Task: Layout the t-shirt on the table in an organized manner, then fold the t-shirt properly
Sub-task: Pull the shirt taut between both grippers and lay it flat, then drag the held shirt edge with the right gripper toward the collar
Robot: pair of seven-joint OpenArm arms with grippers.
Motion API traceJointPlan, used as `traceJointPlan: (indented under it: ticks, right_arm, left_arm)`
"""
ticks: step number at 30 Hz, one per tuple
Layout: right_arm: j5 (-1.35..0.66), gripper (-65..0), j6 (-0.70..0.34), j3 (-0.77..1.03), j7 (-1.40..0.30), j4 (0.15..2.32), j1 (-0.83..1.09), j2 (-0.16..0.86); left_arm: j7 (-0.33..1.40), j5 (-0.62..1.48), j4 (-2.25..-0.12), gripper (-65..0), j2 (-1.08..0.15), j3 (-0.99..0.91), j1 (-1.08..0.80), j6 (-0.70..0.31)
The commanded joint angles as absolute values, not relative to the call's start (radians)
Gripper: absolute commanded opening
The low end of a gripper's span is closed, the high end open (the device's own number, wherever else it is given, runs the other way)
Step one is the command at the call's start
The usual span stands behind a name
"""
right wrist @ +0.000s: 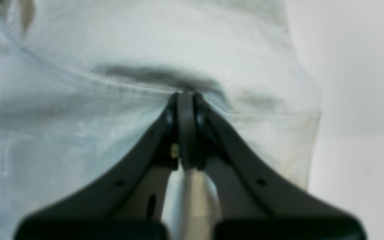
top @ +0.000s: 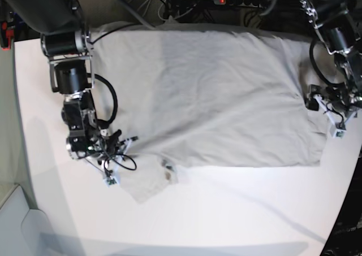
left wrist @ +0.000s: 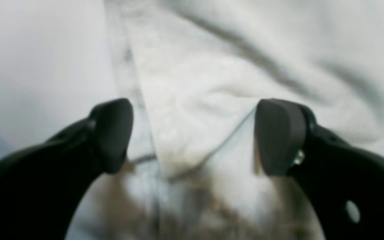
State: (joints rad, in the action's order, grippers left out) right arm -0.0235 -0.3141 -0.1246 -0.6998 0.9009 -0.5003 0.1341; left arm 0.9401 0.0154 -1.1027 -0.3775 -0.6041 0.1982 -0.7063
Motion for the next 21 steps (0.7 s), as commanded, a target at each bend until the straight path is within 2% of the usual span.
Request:
traceJointPlan:
  ticks: [1, 8, 12, 15, 21]
  right_arm:
    - [0.001, -65.0, -0.298, -0.12, -0.705, 0.905, -0.515, 0.157]
    - [0.001, -65.0, -0.275, -0.117, -0.667, 0.912, -0.55, 0.183]
    - [-0.004, -65.0, -0.251, -0.117, -0.677, 1.024, -0.533, 0.193]
    - [-0.001, -65.0, -0.251, -0.084, -0.688, 1.101, -0.512, 0.186]
    - [-0.001, -65.0, -0.252, -0.021, -0.941, 1.265, -0.473, 0.163]
  left_arm:
    - [0.934, 0.018, -1.107, -8.7, -0.404, -0.607, 0.231, -0.698]
    - [0.958, 0.022, -1.122, -8.7, -0.443, -0.619, 0.311, -0.698]
    - [1.04, 0.022, -1.236, -8.7, -0.432, -0.745, 0.3, -0.698]
    - [1.118, 0.024, -1.336, -8.7, -0.401, -0.759, 0.28, -0.698]
    - [1.256, 0.073, -1.618, -8.4, -0.274, -0.754, 0.136, -0.698]
